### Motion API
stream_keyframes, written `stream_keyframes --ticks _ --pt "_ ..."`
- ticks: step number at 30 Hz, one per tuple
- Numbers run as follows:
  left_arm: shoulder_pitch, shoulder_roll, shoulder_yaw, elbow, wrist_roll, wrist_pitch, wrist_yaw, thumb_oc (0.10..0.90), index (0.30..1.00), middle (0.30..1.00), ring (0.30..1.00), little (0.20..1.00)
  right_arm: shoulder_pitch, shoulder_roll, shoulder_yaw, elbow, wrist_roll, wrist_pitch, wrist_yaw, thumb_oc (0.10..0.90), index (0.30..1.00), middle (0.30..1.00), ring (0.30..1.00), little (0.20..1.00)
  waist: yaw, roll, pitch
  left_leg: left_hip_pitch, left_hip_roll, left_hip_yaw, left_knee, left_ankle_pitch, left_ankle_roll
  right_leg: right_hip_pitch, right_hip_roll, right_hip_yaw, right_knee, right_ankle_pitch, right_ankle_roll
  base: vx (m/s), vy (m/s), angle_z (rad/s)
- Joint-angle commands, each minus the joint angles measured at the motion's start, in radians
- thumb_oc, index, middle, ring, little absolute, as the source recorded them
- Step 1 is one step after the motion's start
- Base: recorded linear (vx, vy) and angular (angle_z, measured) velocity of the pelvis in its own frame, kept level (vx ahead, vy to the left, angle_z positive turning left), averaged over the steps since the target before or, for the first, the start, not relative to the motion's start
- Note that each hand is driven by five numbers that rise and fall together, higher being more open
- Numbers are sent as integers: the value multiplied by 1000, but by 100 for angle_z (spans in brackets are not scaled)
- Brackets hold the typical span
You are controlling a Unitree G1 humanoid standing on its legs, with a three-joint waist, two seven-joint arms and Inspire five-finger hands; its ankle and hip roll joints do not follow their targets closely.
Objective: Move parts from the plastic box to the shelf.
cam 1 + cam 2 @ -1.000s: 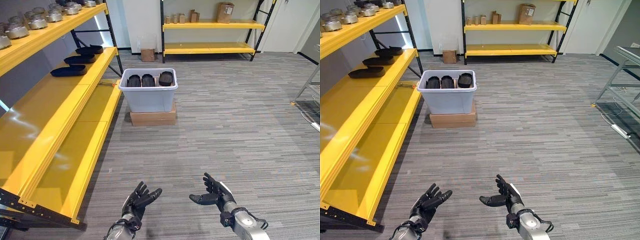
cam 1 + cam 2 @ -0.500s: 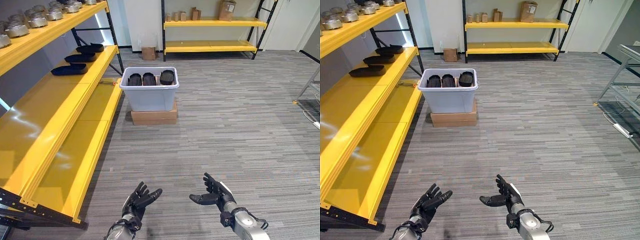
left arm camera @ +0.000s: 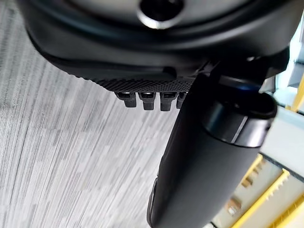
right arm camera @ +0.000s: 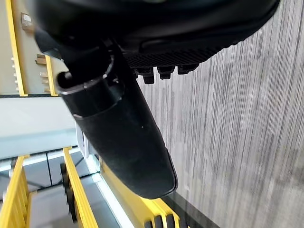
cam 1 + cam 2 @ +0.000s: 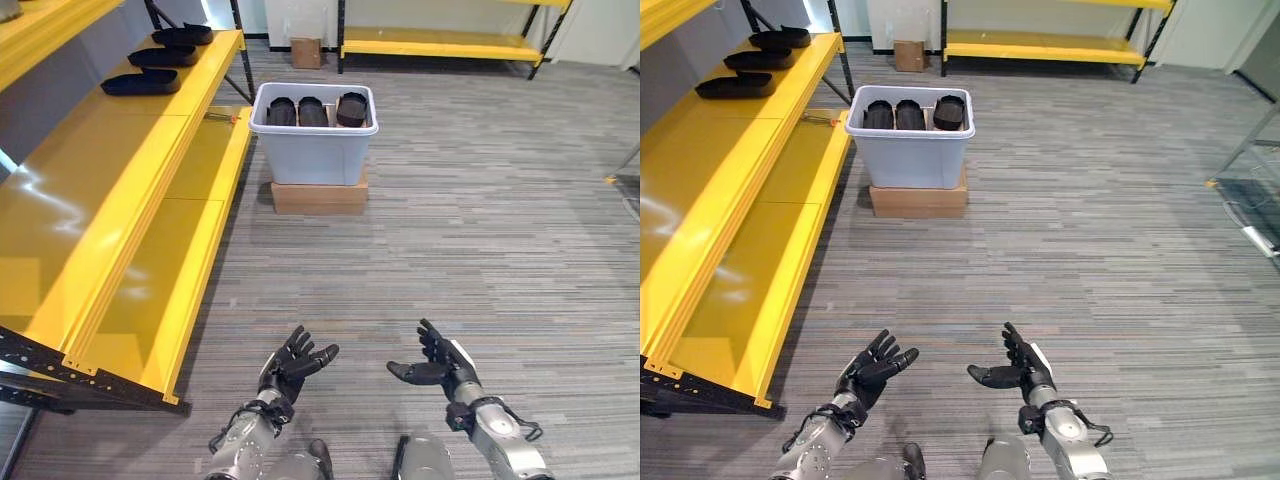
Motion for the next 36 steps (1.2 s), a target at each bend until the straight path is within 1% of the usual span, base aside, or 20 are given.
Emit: stream_keyframes --ticks 1,3,5,8,11,13,15,19,21,23,24,25,26,28,29,30,31,33,34,36 --pt "-3 16 -7 -129 14 -36 -52 900 1000 1000 1000 1000 -70 6 -30 -64 40 -118 1 900 1000 1000 1000 1000 -45 -44 -66 182 -12 -77 -142 -27 -9 86 71 63 -357 130 -18 334 -197 39" --pt "-11 14 -16 -121 37 -18 -53 900 1000 1000 1000 1000 -61 15 -36 -69 87 -101 17 900 1000 1000 1000 1000 -59 -65 -66 204 -18 -88 -132 -58 -19 92 48 62 -553 172 -5 385 -218 73" --pt "-5 9 -25 -116 53 -15 -58 900 1000 1000 1000 1000 -59 22 -45 -58 78 -98 17 900 1000 1000 1000 1000 -62 -69 -66 225 -15 -92 -125 -82 -26 90 24 58 -650 208 8 493 -226 38" --pt "32 -3 -47 -127 75 -31 -63 900 1000 1000 1000 1000 -45 25 -49 -43 52 -108 12 900 1000 1000 1000 1000 -76 -61 -82 270 -4 -104 -119 -128 -32 91 19 85 -687 207 14 516 -220 41" --pt "50 -13 -61 -123 43 -71 -47 900 1000 1000 1000 1000 -51 15 -42 -44 62 -108 -27 900 1000 1000 1000 1000 -94 -44 -100 279 26 -75 -92 -147 -48 71 20 96 -590 169 -13 554 -239 48" --pt "56 -9 -44 -156 13 -67 -45 900 1000 1000 1000 1000 -58 8 -39 -57 50 -117 -33 900 1000 1000 1000 1000 -104 -27 -104 266 70 -52 -61 -122 -66 50 43 96 -527 120 -48 464 -232 12" --pt "61 -18 -36 -157 19 -72 -51 900 1000 1000 1000 1000 -59 -4 -35 -68 48 -127 -41 900 1000 1000 1000 1000 -108 -6 -109 236 127 -51 10 -20 -100 68 84 94 -502 68 -89 457 -291 -2" --pt "65 -29 -42 -166 18 -91 -47 900 1000 1000 1000 1000 -60 -22 -40 -82 -6 -154 -126 900 1000 1000 1000 1000 -116 11 -116 204 164 -68 77 84 -131 95 123 99 -494 24 -131 294 -179 -11" --pt "65 -32 -43 -169 15 -102 -44 900 1000 1000 1000 1000 -59 -28 -44 -87 -20 -165 -149 900 1000 1000 1000 1000 -121 16 -118 200 169 -70 89 103 -137 99 131 102 -491 15 -140 267 -133 -15" --pt "62 -43 -46 -186 -4 -153 -16 900 1000 1000 1000 1000 -59 -48 -72 -127 -66 -171 -179 900 1000 1000 1000 1000 -138 30 -131 206 180 -65 131 158 -156 109 153 101 -482 -17 -167 343 -191 -47" --pt "57 -48 -43 -196 -17 -175 7 900 1000 1000 1000 1000 -58 -55 -83 -151 -68 -172 -178 900 1000 1000 1000 1000 -147 35 -141 211 187 -50 171 189 -169 117 164 91 -480 -37 -185 352 -279 -59" --pt "40 -55 -37 -194 -28 -191 29 900 1000 1000 1000 1000 -54 -62 -93 -180 -68 -177 -170 900 1000 1000 1000 1000 -158 42 -152 205 220 -44 300 242 -206 141 189 74 -476 -79 -212 428 -386 -25" --pt "26 -61 -30 -187 -24 -194 22 900 1000 1000 1000 1000 -48 -64 -93 -197 -90 -191 -169 900 1000 1000 1000 1000 -154 27 -159 153 204 -53 430 242 -202 172 199 79 -484 -94 -231 402 -375 -9" --pt "17 -68 -26 -191 1 -203 40 900 1000 1000 1000 1000 -39 -69 -95 -209 -57 -208 -178 900 1000 1000 1000 1000 -138 13 -153 54 148 -59 505 171 -163 216 206 99 -490 -107 -235 278 -186 -5" --pt "21 -54 -24 -201 -3 -211 54 900 1000 1000 1000 1000 -35 -61 -115 -222 -18 -210 -173 900 1000 1000 1000 1000 -124 -2 -143 -12 116 -24 427 129 -106 235 201 116 -490 -104 -230 287 -16 -20" --pt "28 -40 -16 -218 -15 -216 54 900 1000 1000 1000 1000 -38 -59 -122 -238 -28 -204 -167 900 1000 1000 1000 1000 -109 -13 -122 -91 117 13 329 120 -85 278 203 139 -507 -107 -220 315 106 -22" --pt "31 -30 -10 -224 -31 -218 49 900 1000 1000 1000 1000 -43 -58 -118 -241 -37 -201 -164 900 1000 1000 1000 1000 -89 -12 -106 -140 108 8 222 141 -88 321 208 156 -526 -113 -211 417 238 -50" --pt "53 -22 25 -200 -35 -248 26 900 1000 1000 1000 1000 -54 -62 -93 -223 -23 -212 -132 900 1000 1000 1000 1000 -22 1 -94 -198 99 -101 -112 252 -125 433 231 219 -570 -140 -184 601 325 -77" --pt "65 -24 49 -174 -21 -277 28 900 1000 1000 1000 1000 -50 -64 -79 -221 -17 -217 -106 900 1000 1000 1000 1000 5 1 -97 -230 110 -142 -181 278 -134 474 234 254 -573 -160 -178 685 361 -190" --pt "74 -16 87 -167 43 -319 13 900 1000 1000 1000 1000 -61 -64 -57 -220 45 -224 -74 900 1000 1000 1000 1000 26 9 -102 -225 115 -165 -166 271 -136 503 219 278 -557 -201 -166 585 447 -167"
